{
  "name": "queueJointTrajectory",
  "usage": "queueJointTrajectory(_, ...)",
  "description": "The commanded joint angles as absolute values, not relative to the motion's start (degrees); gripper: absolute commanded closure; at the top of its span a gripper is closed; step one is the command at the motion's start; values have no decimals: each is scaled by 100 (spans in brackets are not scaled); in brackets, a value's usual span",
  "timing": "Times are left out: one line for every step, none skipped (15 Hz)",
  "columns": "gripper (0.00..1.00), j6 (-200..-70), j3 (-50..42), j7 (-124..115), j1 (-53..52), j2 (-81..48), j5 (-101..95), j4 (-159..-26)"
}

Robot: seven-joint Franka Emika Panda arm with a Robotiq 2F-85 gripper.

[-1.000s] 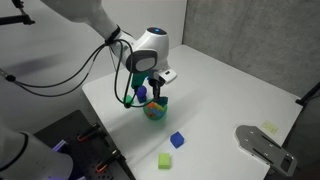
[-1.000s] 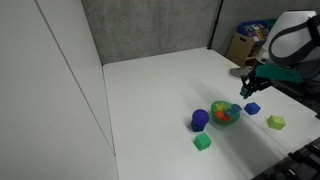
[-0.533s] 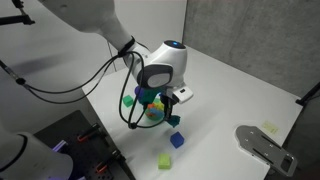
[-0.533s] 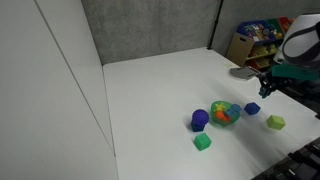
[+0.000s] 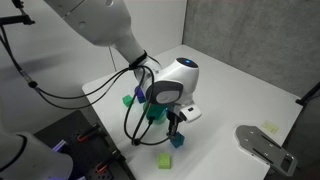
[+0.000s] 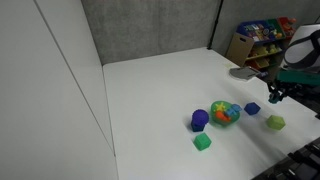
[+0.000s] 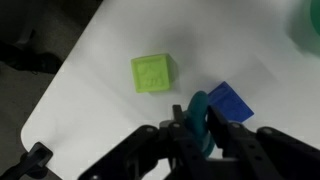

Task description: Remove the green block from the bowl

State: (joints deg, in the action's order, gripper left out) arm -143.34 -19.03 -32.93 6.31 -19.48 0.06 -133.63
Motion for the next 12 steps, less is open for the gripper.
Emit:
queueJointTrajectory(39, -13965, -1880, -3378, 627, -2002, 15, -13135)
queueJointTrajectory(31, -13891, -1856, -3369, 620, -1970, 38, -13124)
queueJointTrajectory(22, -13788, -1827, -3360, 608, -1917, 57, -13112)
queueJointTrajectory(16, -13703, -1797, -3341, 598, -1867, 69, -13098)
queueJointTrajectory(7, -13546, -1746, -3298, 599, -1793, 117, -13078)
queueJointTrajectory(1, -13416, -1701, -3273, 597, -1726, 143, -13066)
queueJointTrajectory(0, -13222, -1638, -3213, 595, -1610, 170, -13070)
queueJointTrajectory(0, -13048, -1579, -3168, 594, -1515, 179, -13068)
queueJointTrajectory(0, -12797, -1506, -3097, 589, -1368, 187, -13065)
queueJointTrajectory(0, -12585, -1442, -3068, 568, -1226, 166, -13063)
queueJointTrajectory(0, -12352, -1371, -3036, 548, -1077, 154, -13063)
queueJointTrajectory(0, -12070, -1292, -2994, 516, -918, 114, -13042)
